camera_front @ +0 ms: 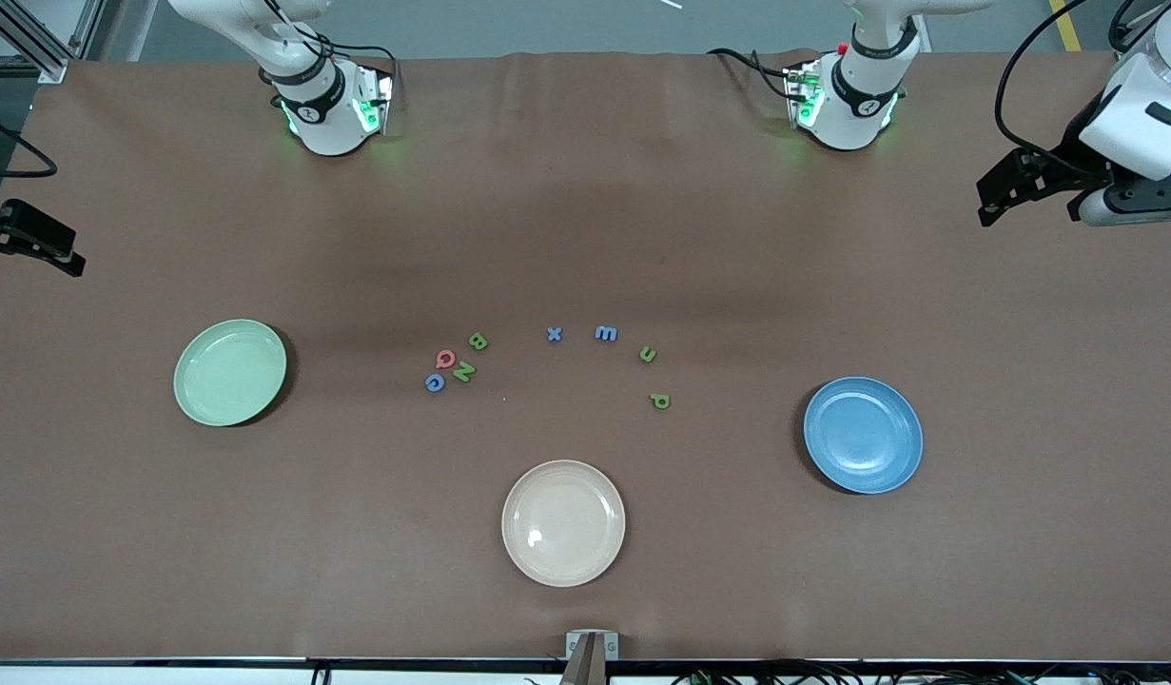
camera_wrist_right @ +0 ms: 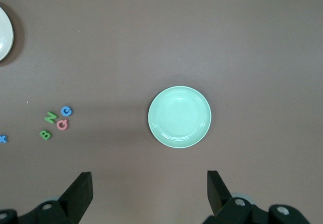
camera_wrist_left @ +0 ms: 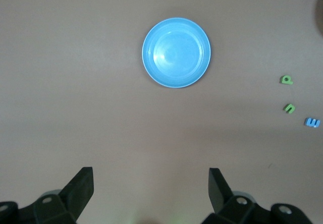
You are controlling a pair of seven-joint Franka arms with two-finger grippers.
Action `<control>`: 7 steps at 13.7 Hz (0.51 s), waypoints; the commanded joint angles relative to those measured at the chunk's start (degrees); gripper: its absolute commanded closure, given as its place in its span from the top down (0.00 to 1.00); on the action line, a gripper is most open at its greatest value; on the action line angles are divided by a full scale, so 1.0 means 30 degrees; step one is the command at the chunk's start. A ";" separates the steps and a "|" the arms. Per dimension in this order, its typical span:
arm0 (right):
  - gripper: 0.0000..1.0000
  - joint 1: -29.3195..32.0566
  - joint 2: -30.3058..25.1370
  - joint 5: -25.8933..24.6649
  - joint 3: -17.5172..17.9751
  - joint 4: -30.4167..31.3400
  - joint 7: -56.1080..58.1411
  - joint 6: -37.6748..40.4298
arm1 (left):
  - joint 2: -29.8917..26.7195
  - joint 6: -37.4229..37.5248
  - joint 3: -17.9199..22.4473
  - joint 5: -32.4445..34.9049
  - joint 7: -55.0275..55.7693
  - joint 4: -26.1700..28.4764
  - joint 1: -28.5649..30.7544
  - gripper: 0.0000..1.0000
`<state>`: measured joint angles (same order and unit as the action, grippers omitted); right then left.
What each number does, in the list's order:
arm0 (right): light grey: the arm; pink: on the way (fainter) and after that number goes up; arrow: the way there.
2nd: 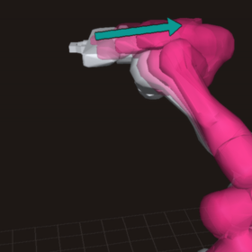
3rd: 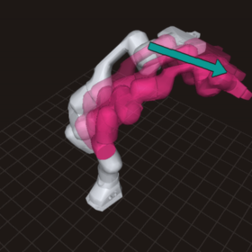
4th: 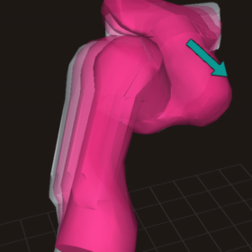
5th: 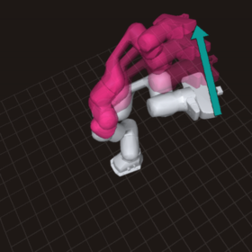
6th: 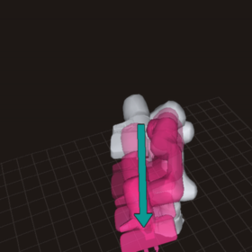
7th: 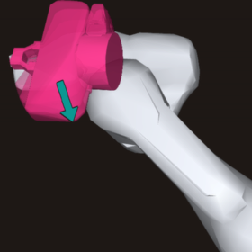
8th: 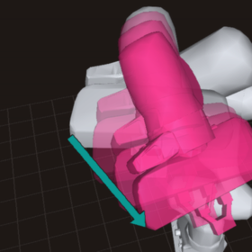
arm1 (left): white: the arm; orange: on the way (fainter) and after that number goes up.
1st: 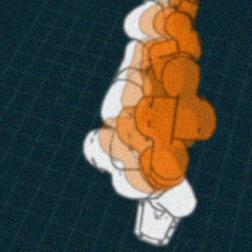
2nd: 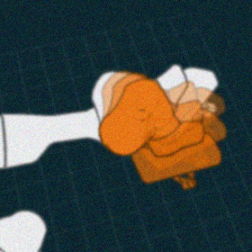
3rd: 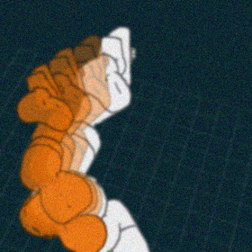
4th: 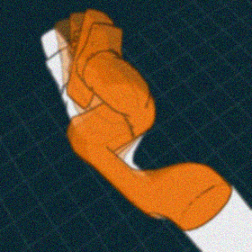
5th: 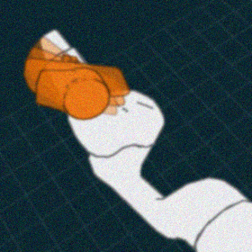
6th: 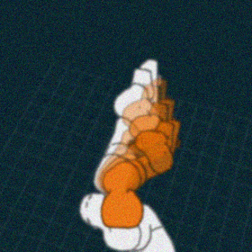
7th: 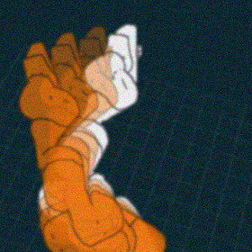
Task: Sort upper and lower case letters into plates
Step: 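Move both grippers out from rest toward the foam letters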
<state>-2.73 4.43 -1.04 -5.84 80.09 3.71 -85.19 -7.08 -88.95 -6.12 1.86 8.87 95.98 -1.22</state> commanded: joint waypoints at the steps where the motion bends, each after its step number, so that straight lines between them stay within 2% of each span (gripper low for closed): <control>1: 1.00 0.0088 -0.0303 0.0142 0.0073 0.0777 -0.0066 0.0182 | 0.0048 0.0646 0.0020 0.0348 -0.0523 -0.0470 0.0054 1.00; 4: 1.00 0.0059 -0.0335 0.0142 0.0102 0.0842 -0.0066 0.0066 | 0.0338 0.0647 0.0342 0.0348 -0.0583 -0.0936 -0.0004 1.00; 7: 1.00 -0.0115 -0.0218 0.0142 0.0131 0.0812 -0.0299 0.0240 | 0.2003 0.0096 0.0139 0.0026 -0.0144 -0.1144 -0.0353 1.00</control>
<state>-2.76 4.46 -0.97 -5.80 81.57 3.71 -84.68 -5.68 -88.54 -5.14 1.88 8.11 94.98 -1.37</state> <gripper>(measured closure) 0.000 0.000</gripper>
